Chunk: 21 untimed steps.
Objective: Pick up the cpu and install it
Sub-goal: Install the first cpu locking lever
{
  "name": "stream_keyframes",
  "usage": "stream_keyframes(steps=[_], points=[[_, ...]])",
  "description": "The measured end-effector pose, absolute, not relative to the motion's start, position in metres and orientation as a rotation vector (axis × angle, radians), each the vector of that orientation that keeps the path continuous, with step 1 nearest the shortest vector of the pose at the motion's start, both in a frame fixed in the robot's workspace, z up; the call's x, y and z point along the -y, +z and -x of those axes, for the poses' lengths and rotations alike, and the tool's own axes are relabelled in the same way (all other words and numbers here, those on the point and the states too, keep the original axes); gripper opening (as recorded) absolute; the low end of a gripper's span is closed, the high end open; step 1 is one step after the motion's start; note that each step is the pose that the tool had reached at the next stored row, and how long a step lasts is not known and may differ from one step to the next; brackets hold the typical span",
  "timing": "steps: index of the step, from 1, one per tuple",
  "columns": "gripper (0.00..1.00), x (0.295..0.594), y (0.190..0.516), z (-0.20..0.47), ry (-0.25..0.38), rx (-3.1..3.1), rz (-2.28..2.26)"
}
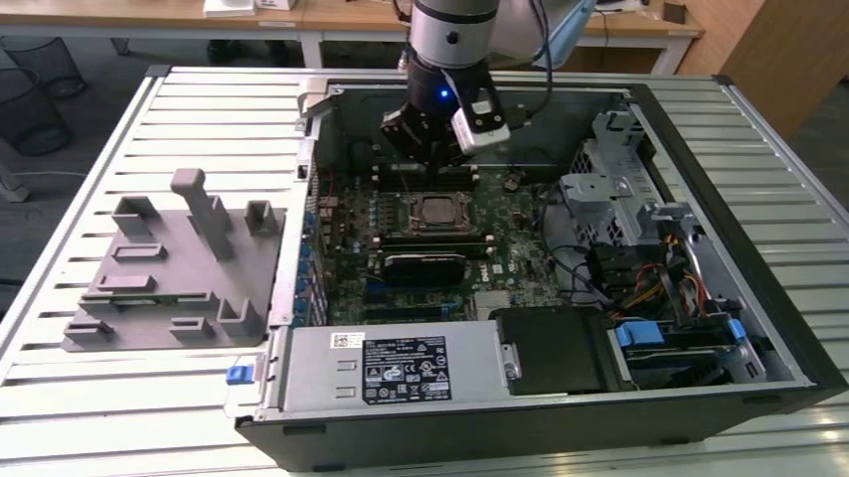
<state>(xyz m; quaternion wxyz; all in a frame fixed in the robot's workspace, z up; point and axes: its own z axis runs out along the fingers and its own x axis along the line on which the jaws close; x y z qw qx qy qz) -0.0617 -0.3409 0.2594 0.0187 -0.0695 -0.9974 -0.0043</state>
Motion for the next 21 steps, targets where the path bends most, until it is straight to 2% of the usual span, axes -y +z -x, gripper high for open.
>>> stream_keyframes(steps=[21], points=[[0.11, 0.341, 0.258, 0.097, -0.031, 3.109, 0.057]])
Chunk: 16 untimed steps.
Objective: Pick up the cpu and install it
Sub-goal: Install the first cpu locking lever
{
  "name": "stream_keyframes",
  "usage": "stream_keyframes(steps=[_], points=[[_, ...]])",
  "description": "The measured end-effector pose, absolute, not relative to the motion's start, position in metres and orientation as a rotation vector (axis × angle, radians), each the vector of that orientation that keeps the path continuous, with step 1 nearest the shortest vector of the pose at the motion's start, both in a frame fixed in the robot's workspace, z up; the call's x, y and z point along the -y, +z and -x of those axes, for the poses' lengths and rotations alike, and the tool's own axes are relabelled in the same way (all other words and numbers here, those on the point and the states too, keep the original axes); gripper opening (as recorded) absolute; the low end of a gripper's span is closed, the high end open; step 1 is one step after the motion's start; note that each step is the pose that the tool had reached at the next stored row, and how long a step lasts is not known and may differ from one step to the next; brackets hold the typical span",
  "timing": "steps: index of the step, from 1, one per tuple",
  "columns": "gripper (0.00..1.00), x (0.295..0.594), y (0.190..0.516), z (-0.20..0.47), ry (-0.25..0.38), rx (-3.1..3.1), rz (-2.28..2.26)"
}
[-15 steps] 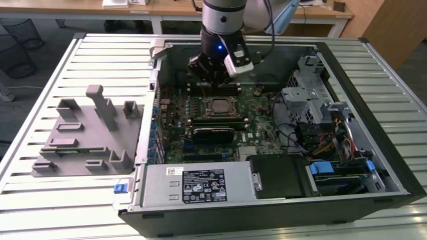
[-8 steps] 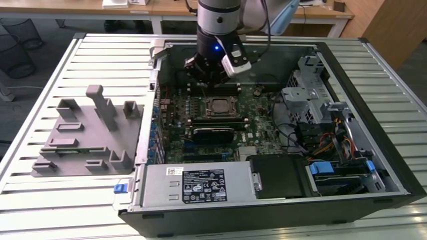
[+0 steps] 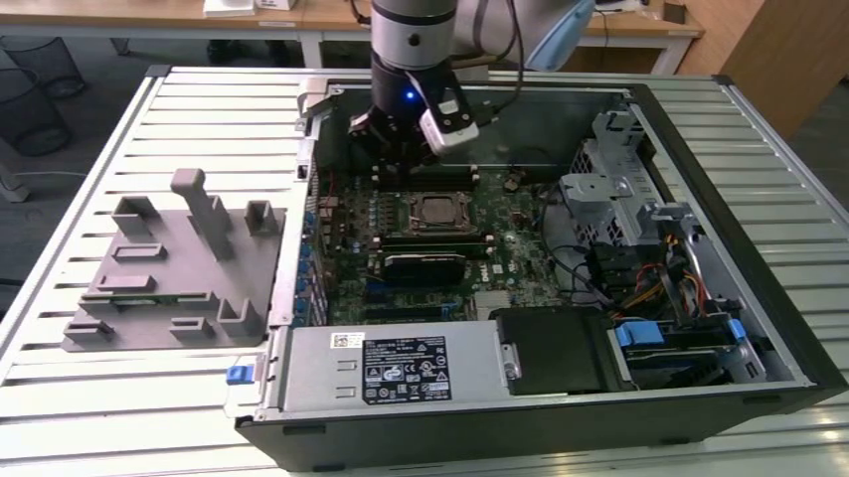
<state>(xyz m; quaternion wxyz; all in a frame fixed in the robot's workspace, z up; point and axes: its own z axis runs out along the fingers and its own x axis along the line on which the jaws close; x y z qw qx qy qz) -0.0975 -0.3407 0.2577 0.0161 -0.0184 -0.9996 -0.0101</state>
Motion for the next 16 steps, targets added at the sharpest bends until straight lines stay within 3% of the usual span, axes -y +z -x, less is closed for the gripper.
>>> stream_keyframes(steps=[16], points=[[0.11, 0.329, 0.258, 0.112, -0.039, 3.109, 0.052]])
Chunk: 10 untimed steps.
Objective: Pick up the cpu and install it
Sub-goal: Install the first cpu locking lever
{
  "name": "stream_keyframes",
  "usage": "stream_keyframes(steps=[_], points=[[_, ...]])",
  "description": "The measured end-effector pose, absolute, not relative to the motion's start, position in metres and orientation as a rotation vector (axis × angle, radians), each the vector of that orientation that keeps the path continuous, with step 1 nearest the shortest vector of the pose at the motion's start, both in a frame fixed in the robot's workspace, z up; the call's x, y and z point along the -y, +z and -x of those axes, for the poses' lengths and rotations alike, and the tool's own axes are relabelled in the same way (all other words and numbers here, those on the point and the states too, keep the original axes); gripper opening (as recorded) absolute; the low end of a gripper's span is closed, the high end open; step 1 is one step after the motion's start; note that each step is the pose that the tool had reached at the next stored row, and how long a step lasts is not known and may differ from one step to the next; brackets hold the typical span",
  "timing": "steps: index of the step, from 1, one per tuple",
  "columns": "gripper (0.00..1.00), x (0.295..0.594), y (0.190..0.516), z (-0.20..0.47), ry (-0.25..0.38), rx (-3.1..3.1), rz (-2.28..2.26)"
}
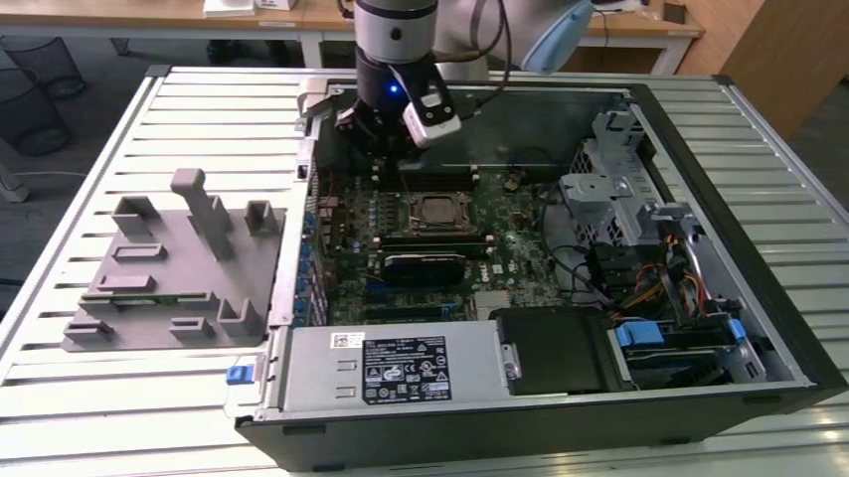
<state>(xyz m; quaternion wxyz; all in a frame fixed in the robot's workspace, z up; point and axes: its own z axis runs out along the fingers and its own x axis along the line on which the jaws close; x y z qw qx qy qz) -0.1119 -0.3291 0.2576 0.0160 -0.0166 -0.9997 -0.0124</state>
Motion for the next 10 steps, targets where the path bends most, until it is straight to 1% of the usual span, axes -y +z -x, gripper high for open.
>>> stream_keyframes(steps=[10], points=[[0.11, 0.3176, 0.2571, 0.1125, -0.040, 3.109, 0.033]])
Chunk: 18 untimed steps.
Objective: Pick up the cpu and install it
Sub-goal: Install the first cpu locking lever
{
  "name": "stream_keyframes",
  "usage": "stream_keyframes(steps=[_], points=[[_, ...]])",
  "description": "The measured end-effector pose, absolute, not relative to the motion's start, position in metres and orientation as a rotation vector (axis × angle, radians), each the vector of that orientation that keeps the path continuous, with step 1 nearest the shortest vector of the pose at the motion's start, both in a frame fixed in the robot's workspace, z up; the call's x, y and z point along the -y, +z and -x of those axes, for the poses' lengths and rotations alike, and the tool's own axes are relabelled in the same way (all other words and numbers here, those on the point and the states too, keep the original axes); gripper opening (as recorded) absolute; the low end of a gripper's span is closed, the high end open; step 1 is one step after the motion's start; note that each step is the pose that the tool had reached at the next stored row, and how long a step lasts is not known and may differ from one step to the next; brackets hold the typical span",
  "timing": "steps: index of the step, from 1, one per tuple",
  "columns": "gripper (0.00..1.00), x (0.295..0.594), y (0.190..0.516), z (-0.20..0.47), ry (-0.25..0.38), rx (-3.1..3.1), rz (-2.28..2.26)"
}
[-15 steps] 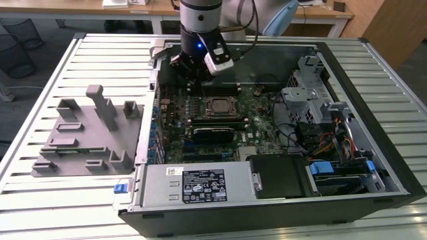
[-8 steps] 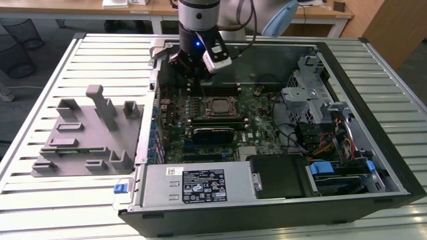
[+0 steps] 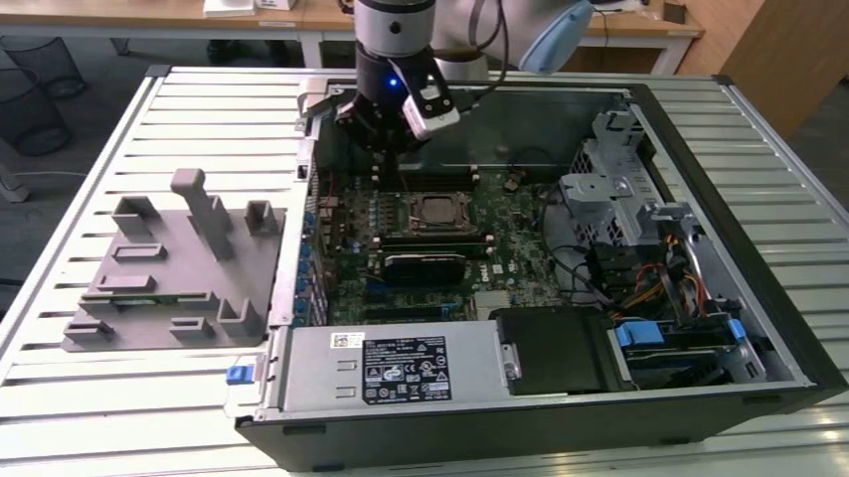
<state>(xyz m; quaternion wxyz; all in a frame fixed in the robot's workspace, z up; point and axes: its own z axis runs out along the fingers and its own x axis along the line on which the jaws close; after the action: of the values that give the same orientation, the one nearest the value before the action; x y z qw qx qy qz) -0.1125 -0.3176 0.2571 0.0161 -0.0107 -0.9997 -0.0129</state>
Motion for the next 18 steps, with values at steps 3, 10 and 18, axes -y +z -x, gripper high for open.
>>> stream_keyframes(steps=[3, 10, 18], points=[[0.11, 0.316, 0.257, 0.113, -0.041, 3.109, 0.028], [0.11, 0.311, 0.256, 0.113, -0.041, 3.109, 0.017], [0.11, 0.311, 0.256, 0.101, -0.041, 3.109, 0.016]])
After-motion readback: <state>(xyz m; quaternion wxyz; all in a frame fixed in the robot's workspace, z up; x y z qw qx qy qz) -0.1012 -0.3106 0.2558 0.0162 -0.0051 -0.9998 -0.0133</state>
